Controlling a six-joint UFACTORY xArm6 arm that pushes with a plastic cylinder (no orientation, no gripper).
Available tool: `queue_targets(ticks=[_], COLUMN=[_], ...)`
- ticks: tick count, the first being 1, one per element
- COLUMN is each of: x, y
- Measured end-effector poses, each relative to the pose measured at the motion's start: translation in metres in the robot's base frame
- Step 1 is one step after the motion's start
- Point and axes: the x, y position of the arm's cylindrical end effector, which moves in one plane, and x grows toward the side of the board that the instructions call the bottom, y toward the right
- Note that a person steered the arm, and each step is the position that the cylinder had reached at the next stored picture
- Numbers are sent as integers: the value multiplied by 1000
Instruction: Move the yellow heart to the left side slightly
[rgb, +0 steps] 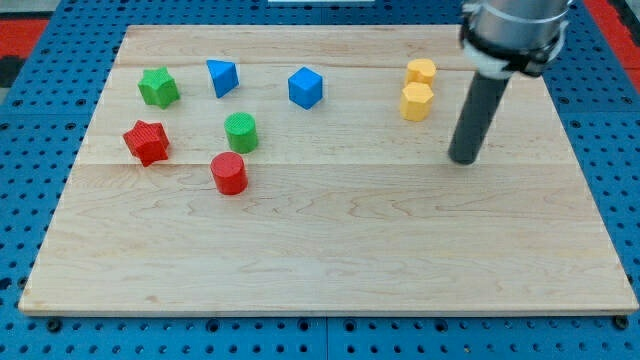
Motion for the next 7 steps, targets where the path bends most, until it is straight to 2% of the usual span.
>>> queue_targets(ticks=[2,3,6,7], x=[11,-8,-28,-60], y=[-52,-53,-64,-57])
